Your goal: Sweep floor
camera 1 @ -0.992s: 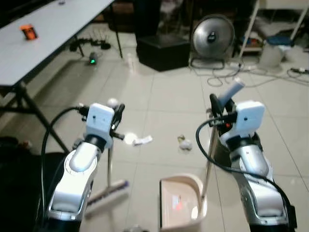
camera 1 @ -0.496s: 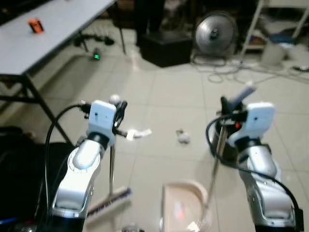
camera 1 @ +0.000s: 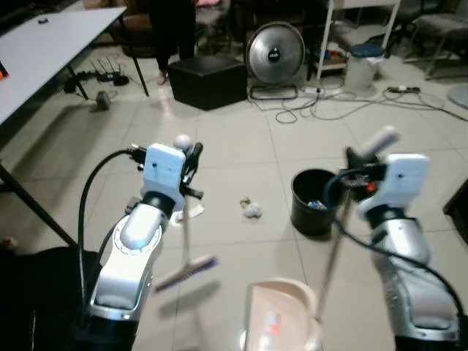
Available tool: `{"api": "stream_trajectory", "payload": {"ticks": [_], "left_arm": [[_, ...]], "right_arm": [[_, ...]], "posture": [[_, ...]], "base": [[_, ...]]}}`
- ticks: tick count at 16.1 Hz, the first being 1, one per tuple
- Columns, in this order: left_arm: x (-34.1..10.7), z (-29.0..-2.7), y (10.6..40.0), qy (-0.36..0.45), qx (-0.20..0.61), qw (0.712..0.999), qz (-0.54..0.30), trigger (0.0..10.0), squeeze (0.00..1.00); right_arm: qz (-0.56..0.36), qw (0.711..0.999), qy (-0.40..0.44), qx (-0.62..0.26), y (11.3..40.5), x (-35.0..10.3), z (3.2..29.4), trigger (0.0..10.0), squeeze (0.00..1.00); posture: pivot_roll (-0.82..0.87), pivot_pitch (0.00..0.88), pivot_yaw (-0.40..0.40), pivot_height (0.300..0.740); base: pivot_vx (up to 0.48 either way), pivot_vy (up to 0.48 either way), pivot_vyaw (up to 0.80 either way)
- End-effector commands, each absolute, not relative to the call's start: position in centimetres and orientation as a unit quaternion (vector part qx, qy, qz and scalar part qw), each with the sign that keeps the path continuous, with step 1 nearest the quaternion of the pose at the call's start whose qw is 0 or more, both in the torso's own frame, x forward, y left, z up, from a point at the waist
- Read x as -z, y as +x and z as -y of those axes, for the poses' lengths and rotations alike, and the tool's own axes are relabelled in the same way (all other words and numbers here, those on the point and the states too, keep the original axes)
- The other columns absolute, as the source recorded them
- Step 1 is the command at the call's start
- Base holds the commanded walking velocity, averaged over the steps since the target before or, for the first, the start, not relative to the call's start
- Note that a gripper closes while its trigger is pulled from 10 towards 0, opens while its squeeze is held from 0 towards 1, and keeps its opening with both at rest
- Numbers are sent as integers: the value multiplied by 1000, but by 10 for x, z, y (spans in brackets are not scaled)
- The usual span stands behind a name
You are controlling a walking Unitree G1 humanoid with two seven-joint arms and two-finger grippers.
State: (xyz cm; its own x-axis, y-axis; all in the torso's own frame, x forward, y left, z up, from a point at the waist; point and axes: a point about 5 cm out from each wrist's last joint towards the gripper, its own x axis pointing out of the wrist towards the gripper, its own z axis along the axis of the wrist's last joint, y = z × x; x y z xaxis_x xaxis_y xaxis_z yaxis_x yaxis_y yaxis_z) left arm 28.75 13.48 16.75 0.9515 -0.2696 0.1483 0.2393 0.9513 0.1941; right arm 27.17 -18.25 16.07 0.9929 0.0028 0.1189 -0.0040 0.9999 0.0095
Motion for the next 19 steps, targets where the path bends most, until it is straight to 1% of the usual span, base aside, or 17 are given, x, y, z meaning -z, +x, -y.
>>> {"api": "stream_trajectory", "payload": {"ticks": [1,4,5,8,10,12,13,15,16,17,18,19], "left_arm": [[-170,-146,290,108,109,984,91,10000,0],[-165,-151,288,104,98,986,85,10000,0],[-160,-154,284,98,88,988,76,10000,0],[-155,-158,279,99,74,990,74,10000,0],[-153,-157,276,102,63,990,77,10000,0],[-157,-156,275,100,61,990,83,10000,0],[-160,-156,275,99,62,989,86,10000,0],[-164,-155,280,98,66,988,94,10000,0],[-162,-154,283,97,69,988,95,10000,0],[-162,-153,286,101,74,988,95,10000,0],[-165,-150,290,106,83,986,98,10000,0],[-170,-151,293,107,85,985,103,10000,0]], "right_arm": [[70,997,12,-22,278,-171,170,10000,0],[80,997,-16,-9,279,-175,174,10000,0],[84,996,-36,-15,281,-179,172,10000,0],[86,996,2,-36,280,-184,165,10000,0],[78,995,26,-51,281,-178,160,10000,0],[82,994,28,-65,282,-181,156,10000,0],[93,993,21,-71,281,-185,154,10000,0],[105,991,20,-75,280,-189,151,10000,0],[104,991,7,-79,280,-185,148,10000,0],[104,992,3,-78,281,-184,148,10000,0],[104,992,8,-69,281,-185,149,10000,0],[101,993,30,-52,281,-184,152,10000,0]], "posture": [[-27,16,55,740],[-34,4,42,740],[-47,2,23,740],[-53,5,-30,740],[-46,8,-47,740],[-46,18,-39,740],[-43,9,-31,740],[-39,3,-16,740],[-49,0,7,740],[-49,0,8,740],[-45,0,15,740],[-39,0,23,740]], "base": [[398,0,0],[408,0,0],[412,0,0],[414,0,0],[420,0,0],[439,0,0],[458,0,0],[480,0,800],[480,0,800],[480,0,800],[480,0,800],[480,0,0]]}}
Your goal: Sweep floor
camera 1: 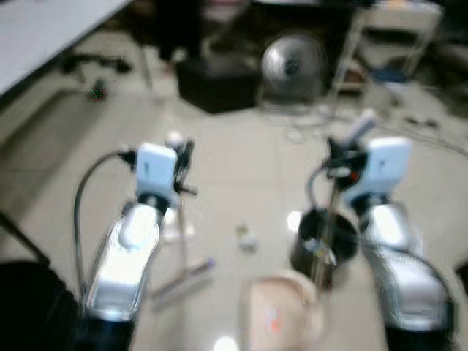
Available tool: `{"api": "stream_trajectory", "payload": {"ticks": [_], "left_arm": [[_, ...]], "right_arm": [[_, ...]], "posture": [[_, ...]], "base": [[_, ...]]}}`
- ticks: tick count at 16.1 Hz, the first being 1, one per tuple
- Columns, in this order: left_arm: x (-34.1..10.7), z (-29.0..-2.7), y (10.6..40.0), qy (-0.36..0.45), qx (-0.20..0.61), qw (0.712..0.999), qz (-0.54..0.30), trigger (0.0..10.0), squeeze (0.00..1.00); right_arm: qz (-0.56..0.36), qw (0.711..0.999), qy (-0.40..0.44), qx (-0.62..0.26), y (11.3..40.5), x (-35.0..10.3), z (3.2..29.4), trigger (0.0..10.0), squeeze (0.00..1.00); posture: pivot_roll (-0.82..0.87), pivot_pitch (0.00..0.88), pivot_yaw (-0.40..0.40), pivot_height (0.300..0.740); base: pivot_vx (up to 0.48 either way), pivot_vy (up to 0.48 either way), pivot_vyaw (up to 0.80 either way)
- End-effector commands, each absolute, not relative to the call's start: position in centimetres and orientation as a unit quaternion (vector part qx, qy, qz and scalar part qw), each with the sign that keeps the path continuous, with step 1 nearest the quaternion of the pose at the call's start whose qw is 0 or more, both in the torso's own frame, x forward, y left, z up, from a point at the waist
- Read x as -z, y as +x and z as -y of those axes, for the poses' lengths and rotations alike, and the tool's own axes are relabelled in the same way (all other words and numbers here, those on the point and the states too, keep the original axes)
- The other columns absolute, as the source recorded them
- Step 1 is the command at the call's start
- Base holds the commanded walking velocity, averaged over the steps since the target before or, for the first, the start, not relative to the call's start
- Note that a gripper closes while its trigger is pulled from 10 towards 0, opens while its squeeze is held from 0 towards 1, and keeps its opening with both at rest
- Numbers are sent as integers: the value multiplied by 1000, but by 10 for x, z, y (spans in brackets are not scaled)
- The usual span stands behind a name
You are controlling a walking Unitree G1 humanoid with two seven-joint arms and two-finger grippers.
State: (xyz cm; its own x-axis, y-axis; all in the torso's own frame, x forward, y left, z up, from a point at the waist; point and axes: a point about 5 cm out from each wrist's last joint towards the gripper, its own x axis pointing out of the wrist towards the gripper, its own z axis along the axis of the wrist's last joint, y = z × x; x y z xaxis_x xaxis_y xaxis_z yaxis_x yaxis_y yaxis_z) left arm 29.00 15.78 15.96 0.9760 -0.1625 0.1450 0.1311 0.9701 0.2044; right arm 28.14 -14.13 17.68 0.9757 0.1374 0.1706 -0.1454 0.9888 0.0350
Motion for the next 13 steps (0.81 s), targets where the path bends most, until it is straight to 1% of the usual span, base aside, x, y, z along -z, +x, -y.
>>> {"api": "stream_trajectory", "payload": {"ticks": [1,3,8,11,12,13], "left_arm": [[-172,-152,294,108,86,985,105,10000,0],[-170,-155,291,111,83,985,101,10000,0],[-166,-158,287,106,75,987,97,10000,0],[-166,-158,286,100,69,988,95,10000,0],[-165,-158,286,97,67,988,95,10000,0],[-165,-158,286,96,67,989,95,10000,0]], "right_arm": [[95,993,53,-41,280,-181,155,10000,0],[93,993,52,-45,278,-178,155,10000,0],[92,992,25,-80,282,-179,146,10000,0],[94,993,20,-72,284,-180,148,10000,0],[96,993,40,-64,284,-181,150,10000,0],[96,993,37,-65,284,-181,151,10000,0]], "posture": [[-37,0,23,740],[-21,0,21,740],[-16,0,6,740],[-19,0,-1,740],[-21,0,2,740],[-20,0,0,740]], "base": [[480,0,0],[480,0,0],[480,0,0],[480,0,800],[480,0,0],[480,0,0]]}}
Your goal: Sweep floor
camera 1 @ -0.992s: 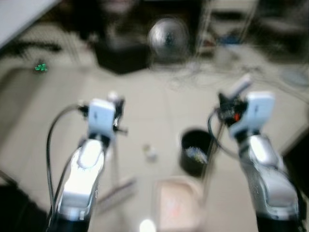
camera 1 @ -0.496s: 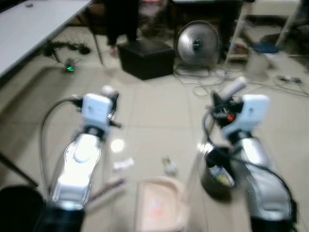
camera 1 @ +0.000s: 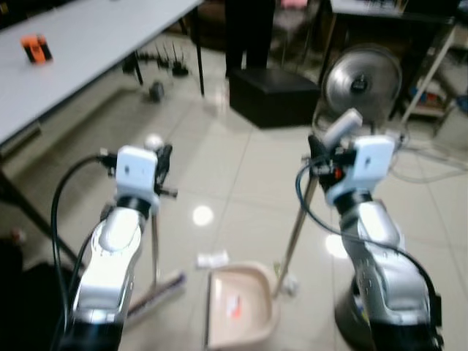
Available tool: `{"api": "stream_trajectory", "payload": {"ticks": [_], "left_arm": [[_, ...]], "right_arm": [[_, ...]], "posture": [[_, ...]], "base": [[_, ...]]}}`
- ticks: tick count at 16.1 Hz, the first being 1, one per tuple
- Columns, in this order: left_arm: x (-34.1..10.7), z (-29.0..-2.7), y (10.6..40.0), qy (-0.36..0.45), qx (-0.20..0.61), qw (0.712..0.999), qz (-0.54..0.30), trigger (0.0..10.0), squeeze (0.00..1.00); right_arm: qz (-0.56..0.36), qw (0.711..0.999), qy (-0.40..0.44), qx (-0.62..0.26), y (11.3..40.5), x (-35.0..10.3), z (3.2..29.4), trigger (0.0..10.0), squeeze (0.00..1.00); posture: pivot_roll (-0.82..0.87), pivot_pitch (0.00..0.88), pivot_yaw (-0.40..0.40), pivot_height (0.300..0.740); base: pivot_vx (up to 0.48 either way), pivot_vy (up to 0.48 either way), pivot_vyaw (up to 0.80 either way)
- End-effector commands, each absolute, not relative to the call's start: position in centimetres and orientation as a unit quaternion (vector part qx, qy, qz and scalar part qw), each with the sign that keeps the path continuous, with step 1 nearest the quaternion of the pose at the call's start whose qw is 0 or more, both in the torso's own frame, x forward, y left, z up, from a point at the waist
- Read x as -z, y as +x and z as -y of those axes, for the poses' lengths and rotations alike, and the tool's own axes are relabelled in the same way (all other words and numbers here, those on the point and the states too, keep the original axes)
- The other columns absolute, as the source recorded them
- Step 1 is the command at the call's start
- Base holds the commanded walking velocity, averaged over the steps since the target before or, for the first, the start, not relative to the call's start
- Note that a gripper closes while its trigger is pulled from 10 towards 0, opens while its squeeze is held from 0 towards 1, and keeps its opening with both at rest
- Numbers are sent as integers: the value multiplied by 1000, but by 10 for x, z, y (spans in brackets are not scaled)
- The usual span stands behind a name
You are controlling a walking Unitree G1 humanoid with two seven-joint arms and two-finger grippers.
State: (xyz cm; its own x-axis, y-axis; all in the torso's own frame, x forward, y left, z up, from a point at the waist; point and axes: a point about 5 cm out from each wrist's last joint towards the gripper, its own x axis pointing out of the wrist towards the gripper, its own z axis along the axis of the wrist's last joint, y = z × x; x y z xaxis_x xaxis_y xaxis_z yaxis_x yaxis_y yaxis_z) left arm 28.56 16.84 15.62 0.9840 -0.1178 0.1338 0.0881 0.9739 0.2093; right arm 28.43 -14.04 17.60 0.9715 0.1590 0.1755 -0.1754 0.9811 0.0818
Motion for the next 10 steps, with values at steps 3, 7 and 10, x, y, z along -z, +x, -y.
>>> {"api": "stream_trajectory", "payload": {"ticks": [3,7,10], "left_arm": [[-166,-157,287,97,68,988,98,10000,0],[-167,-157,290,101,75,987,100,10000,0],[-168,-155,292,102,80,986,102,10000,0]], "right_arm": [[98,992,30,-69,284,-180,151,10000,0],[101,992,27,-63,284,-179,153,10000,0],[101,993,24,-59,283,-179,156,10000,0]], "posture": [[-19,0,2,740],[-24,0,18,740],[-22,0,20,740]], "base": [[480,0,0],[480,0,0],[480,0,0]]}}
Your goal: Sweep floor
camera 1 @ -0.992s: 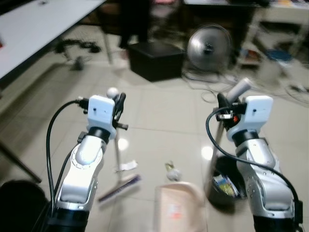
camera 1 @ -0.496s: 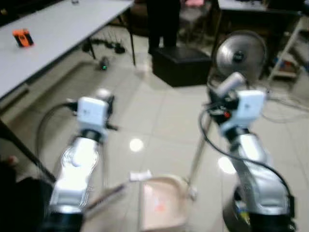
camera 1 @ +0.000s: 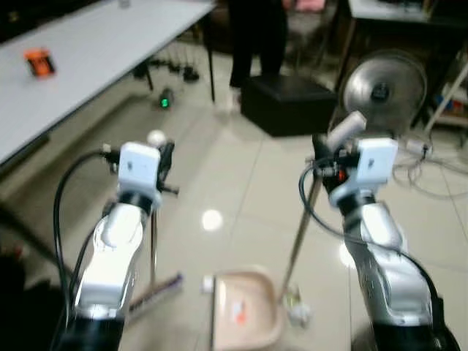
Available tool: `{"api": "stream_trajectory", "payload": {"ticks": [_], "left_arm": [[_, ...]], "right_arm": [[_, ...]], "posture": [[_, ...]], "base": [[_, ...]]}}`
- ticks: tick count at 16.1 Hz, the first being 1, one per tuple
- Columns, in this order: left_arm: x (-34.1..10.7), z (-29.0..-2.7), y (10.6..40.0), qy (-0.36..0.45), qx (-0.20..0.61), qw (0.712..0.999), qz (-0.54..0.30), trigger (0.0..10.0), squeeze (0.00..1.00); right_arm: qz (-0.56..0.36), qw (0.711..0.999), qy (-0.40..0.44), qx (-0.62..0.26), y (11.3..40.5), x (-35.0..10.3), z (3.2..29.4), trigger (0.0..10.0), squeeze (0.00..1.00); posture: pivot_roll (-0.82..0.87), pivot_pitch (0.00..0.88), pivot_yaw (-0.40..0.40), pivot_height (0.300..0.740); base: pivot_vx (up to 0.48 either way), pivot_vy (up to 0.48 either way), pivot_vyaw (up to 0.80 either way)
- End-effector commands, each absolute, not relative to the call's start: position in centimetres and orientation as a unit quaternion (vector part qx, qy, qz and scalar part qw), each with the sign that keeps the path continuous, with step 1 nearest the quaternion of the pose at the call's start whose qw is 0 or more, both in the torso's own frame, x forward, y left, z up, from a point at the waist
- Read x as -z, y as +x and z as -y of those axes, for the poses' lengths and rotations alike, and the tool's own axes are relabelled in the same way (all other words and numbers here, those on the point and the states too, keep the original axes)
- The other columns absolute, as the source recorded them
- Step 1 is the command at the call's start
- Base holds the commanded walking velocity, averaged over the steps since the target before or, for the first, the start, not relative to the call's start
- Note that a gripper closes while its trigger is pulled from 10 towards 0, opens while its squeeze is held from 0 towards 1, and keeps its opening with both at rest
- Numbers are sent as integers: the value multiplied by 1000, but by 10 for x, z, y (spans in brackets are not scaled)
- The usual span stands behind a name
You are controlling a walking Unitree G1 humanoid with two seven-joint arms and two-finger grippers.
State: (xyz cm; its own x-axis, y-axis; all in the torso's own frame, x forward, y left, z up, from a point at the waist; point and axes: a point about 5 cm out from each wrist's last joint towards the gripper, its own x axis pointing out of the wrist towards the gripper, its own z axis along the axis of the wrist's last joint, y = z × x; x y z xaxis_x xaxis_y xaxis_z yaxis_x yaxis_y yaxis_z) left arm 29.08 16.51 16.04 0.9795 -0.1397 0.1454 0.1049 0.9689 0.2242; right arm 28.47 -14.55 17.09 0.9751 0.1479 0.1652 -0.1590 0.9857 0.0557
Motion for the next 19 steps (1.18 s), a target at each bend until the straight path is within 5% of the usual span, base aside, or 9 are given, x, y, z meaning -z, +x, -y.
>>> {"api": "stream_trajectory", "payload": {"ticks": [1,8,19], "left_arm": [[-168,-155,294,102,81,986,103,10000,0],[-170,-157,299,105,83,985,105,10000,0],[-163,-170,312,114,62,989,76,10000,0]], "right_arm": [[101,993,19,-58,284,-178,156,10000,0],[110,993,8,-40,289,-181,164,10000,0],[116,993,-5,-18,310,-177,179,10000,0]], "posture": [[-21,0,21,740],[-29,0,27,740],[-10,15,63,740]], "base": [[480,0,0],[480,0,0],[0,0,0]]}}
